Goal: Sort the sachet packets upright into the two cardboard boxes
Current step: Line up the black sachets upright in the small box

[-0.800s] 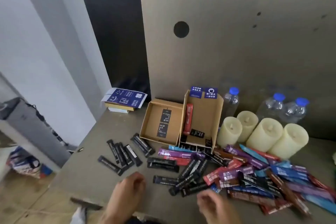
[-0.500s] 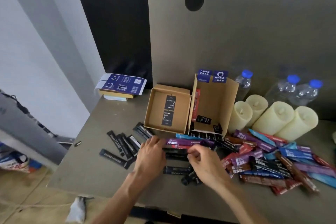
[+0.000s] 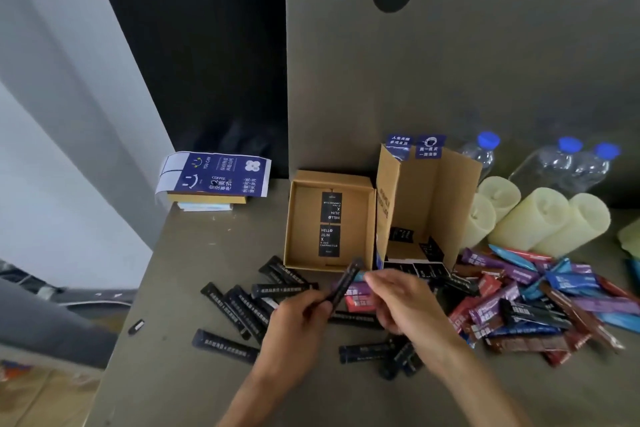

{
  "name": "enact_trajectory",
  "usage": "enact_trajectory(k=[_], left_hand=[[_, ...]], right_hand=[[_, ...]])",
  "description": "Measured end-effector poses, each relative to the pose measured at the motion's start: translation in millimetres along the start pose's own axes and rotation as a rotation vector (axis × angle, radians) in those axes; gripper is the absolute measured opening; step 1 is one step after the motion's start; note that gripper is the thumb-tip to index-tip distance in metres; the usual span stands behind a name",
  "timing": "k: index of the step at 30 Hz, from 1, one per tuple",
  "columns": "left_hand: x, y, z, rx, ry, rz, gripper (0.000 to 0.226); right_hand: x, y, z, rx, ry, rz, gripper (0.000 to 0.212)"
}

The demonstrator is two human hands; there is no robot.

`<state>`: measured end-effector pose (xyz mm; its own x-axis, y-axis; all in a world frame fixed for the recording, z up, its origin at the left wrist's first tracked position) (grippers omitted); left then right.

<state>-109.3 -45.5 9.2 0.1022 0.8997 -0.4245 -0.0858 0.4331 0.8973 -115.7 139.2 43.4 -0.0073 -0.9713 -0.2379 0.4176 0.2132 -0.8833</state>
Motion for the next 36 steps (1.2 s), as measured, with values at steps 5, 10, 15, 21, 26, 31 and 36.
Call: enact_trajectory(k=[5,10,15,21,26,31,36], left_hand=[[-10,16,-1,-0.006,-0.021,0.107,0.021],[-10,20,-1,-0.036,0.038,0.119,0.012],[-11,16,-11,-0.127,0.161,0.142,0.016],[-22,-6,-26,-0.164,0.307,0.014,0.017],[-33,-13,-38,-0.158,0.319,-0.1,0.054],[-40,-31,-31,-0.19,0.35,-0.212,0.055],[-45,-42,-24,-0.155,0.384,-0.285,0.049]], right_hand=[[14,-31,-11,-0.06,-0.071,-0.041,0.027],[14,-46,-24,-0.134,-0.026,-0.057,0.023],[29,-47,-35,-0.098,-0.16,0.169,0.016],[50,-67,-95,-0.152,-0.047,0.408,0.012],[79,-68,-136,-0.165,-0.116,0.521,0.006],[95,-62,-148,-0.194,-0.129,0.587,0.013],[101,-53,-155,-0.237,-0.087,0.615,0.023]])
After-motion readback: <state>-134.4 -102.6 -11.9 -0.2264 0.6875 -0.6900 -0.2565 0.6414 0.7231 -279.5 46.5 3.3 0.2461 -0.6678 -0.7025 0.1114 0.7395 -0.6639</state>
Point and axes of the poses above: each hand's wrist, its own z-axis away from the middle knuckle, its own x-axis out of the palm, y = z × x, the point moved 2 cm from there along -z, towards the middle knuckle, and after that the axes turned 4 degrees about y, right-handed, at the moved point
